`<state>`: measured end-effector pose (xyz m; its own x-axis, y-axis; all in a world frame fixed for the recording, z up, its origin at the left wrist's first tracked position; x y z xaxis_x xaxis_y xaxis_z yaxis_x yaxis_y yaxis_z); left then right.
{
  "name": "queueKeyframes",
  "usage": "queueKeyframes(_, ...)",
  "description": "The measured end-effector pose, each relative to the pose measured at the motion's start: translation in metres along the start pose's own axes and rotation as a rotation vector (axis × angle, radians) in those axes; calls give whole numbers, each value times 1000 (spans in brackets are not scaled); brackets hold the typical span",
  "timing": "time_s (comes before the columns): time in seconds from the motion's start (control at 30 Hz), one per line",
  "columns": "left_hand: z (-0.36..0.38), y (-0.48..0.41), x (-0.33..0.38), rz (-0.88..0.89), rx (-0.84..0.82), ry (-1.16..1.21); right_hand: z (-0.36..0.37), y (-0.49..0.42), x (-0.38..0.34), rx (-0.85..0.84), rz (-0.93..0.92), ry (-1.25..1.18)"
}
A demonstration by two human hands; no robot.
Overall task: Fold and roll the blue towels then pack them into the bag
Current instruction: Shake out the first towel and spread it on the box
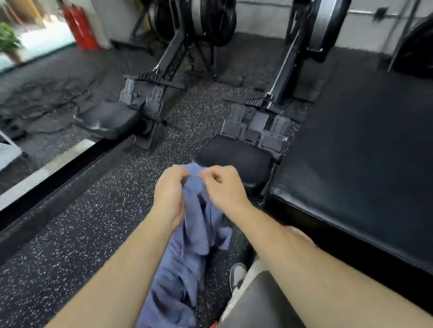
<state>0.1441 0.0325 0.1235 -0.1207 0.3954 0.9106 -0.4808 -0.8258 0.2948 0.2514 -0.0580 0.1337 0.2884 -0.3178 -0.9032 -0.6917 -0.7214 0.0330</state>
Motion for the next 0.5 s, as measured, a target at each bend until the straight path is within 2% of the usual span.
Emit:
queueKeyframes(0.07, 32, 13, 35, 91, -67, -40, -41, -2, -19, 63, 20, -100)
queueKeyframes(0.2, 109, 51, 109, 252, -163, -133, -101, 0, -42, -82, 377, -251)
queueKeyframes(0.27, 148, 70, 139, 309, -205, -175, -134, 2, -54, -52, 469, -379)
queueKeyframes(0.37, 212, 98, 172, 374, -332, -248, -198, -2, -79, 91, 357, -499)
queueKeyframes(0.43, 248, 112, 188, 428, -330, -265, -250, 1, -97, 172, 257, -508)
queueKeyframes(0.5, 283, 124, 200, 463, -331, -246, -305, 13, -116, 272, 81, -484)
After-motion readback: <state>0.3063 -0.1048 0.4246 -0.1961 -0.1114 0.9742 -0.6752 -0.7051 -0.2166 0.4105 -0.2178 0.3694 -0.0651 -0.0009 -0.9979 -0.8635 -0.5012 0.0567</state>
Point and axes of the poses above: each hand's wrist, its own y-axis away from the middle knuckle, its own z-axis out of the palm, x = y × z, the point moved 6 cm from there along -y, towards the middle knuckle, and after that the axes turned 2 degrees about y, right-handed, at the moved point
